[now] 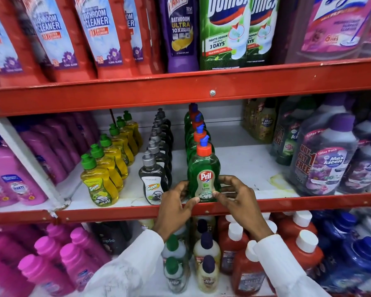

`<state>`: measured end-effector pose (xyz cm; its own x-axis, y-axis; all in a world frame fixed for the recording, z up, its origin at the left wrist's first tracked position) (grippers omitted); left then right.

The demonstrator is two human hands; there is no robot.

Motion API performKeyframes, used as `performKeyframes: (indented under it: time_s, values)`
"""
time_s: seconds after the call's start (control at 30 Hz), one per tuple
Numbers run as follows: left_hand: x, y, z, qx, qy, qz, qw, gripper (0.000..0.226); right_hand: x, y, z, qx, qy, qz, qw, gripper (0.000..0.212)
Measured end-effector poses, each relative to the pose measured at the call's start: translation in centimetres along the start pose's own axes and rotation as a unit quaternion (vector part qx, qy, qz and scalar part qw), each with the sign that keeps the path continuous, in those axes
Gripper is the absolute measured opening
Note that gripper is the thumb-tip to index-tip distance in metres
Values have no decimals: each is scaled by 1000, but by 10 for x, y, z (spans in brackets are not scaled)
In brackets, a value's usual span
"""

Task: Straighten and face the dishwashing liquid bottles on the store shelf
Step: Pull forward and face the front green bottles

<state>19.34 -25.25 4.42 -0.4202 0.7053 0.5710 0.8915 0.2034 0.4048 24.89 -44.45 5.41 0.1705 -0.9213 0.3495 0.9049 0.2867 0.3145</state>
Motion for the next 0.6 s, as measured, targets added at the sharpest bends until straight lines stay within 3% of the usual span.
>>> performKeyframes:
  time_s: [0.23, 0.3, 0.4, 0.5, 0.6]
  values:
    - [0, -3, -3, -7, 6, 2, 1000, 52, 0, -4, 3, -13, 22, -34, 999, 43]
    - [4, -8, -5, -12, 1, -14, 1000, 52, 1, -14, 9, 2, 44, -122, 992, 43]
    - [22, -27, -7, -28, 17, -78, 996, 42, -6, -38, 35, 95, 58, -239, 965, 27]
    - [53, -51, -5, -77, 52, -154, 984, 28, -41, -50, 62, 144, 37, -164, 975, 24]
    - [85, -54, 10, -66, 43, -247, 966, 23, -85, -43, 66, 120, -24, -40, 992, 32]
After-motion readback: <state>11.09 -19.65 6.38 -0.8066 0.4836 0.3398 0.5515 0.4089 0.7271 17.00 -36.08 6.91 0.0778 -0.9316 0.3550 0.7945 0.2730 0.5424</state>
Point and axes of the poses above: each hand's wrist, its own y-axis towards the middle knuckle, its own x-axis out of the back of the hand, z = x × y, the point moved 4 cm from there along y, towards the middle knuckle, and after that the axes turned 2 degrees about y, right-handed, at the moved point
